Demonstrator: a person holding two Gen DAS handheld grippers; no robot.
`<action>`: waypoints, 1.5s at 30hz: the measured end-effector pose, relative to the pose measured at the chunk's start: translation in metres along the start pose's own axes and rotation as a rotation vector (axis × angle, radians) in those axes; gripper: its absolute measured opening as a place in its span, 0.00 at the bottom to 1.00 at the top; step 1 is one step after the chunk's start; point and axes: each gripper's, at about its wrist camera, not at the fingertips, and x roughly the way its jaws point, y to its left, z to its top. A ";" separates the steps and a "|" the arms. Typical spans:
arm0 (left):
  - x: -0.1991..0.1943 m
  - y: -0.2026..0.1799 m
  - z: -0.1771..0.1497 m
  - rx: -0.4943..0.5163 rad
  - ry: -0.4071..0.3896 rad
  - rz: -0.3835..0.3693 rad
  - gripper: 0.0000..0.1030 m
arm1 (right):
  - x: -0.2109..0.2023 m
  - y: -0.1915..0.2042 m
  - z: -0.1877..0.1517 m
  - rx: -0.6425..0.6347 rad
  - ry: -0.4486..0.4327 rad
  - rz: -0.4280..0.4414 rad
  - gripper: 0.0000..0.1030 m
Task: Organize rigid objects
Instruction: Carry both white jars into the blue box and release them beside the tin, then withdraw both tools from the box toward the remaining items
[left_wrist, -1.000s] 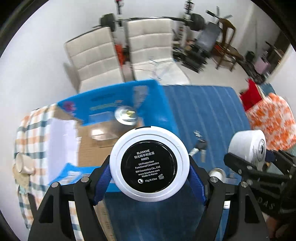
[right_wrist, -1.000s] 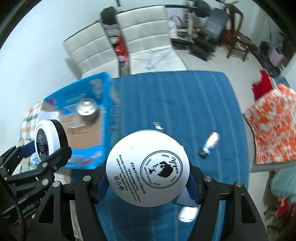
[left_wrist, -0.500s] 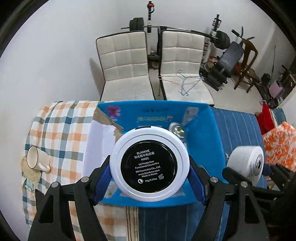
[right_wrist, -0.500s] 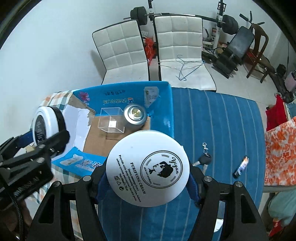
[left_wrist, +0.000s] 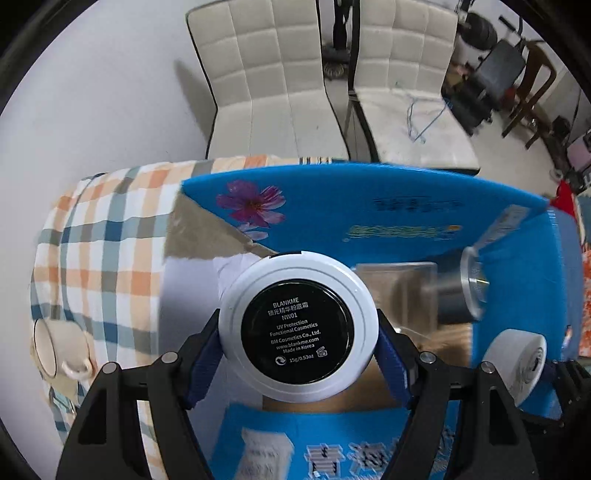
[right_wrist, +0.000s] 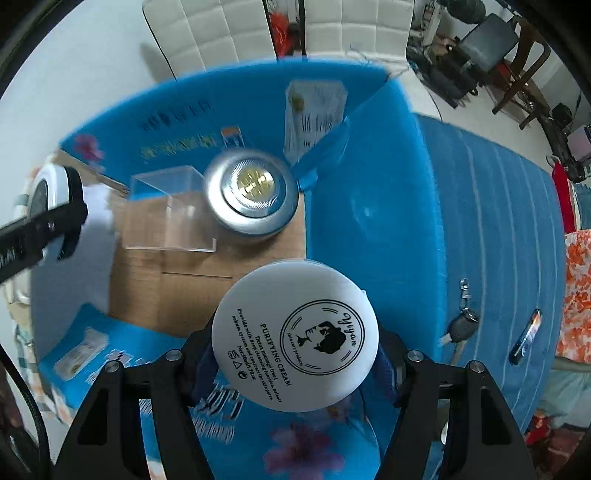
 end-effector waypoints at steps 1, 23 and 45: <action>0.008 0.000 0.003 0.008 0.020 0.003 0.71 | 0.003 0.005 0.002 -0.018 -0.004 -0.016 0.69; 0.052 0.008 0.018 -0.012 0.210 -0.090 0.73 | 0.077 0.015 0.038 -0.016 0.216 0.008 0.71; -0.032 0.021 -0.027 -0.041 0.098 -0.076 0.99 | -0.011 -0.005 0.026 -0.045 0.096 0.008 0.92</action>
